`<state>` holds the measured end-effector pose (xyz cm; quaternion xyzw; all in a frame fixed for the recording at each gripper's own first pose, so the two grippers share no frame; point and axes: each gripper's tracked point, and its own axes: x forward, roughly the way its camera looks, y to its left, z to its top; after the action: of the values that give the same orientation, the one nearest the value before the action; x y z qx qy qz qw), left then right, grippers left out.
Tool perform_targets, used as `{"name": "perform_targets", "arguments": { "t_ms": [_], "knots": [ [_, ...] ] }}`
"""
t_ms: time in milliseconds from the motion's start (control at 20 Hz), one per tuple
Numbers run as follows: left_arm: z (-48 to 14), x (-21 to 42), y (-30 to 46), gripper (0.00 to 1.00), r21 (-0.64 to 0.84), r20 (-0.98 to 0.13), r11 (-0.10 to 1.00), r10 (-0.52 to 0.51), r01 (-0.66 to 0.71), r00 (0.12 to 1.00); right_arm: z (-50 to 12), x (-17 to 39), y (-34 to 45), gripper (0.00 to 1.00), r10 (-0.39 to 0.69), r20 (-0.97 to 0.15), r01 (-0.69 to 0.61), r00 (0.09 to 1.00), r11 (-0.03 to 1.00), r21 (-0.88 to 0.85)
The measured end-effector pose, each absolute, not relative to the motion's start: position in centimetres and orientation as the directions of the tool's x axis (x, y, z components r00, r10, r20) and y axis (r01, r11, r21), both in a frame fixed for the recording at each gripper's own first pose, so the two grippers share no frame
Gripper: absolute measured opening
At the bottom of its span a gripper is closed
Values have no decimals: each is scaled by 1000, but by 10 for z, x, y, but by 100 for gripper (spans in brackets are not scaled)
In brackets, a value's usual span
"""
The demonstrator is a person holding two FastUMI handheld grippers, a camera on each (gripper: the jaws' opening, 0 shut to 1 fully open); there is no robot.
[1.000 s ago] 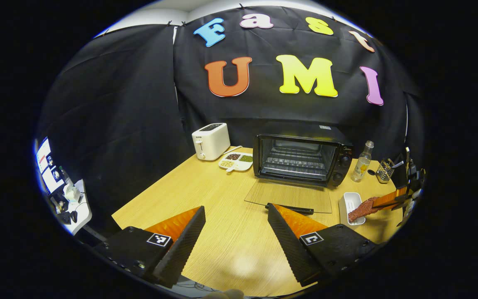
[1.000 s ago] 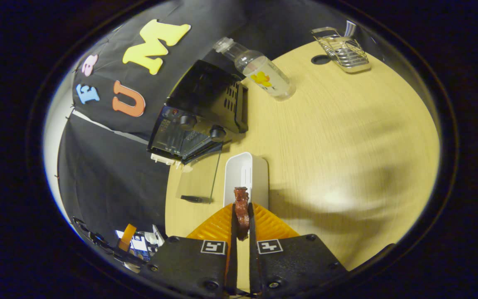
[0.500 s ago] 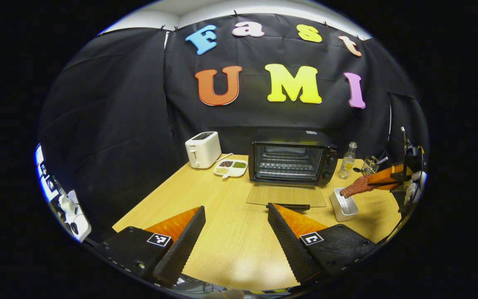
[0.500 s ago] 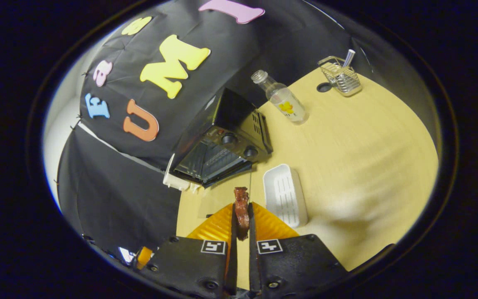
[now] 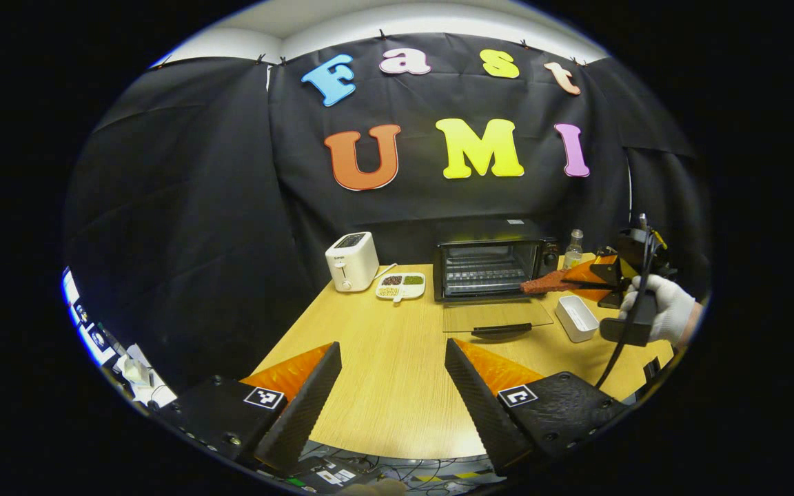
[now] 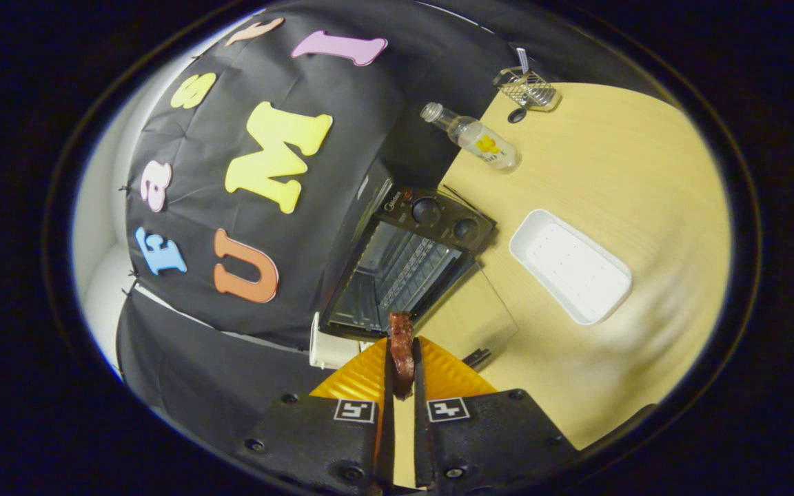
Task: Open the electric oven with the left hand, put the food in, and close the electric oven.
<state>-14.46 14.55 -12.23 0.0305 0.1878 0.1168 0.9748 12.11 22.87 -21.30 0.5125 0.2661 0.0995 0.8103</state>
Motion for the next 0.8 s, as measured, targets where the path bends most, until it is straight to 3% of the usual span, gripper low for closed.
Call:
{"name": "perform_targets", "arguments": {
  "t_ms": [500,800],
  "knots": [
    [-91,-98,169,97,105,-324,962,274,-253,906,-234,263,284,14,297,-289,130,910,458,879],
    [-100,-81,202,97,137,-365,935,353,-326,861,-246,319,312,15,245,-261,80,934,568,819]
  ]
}}
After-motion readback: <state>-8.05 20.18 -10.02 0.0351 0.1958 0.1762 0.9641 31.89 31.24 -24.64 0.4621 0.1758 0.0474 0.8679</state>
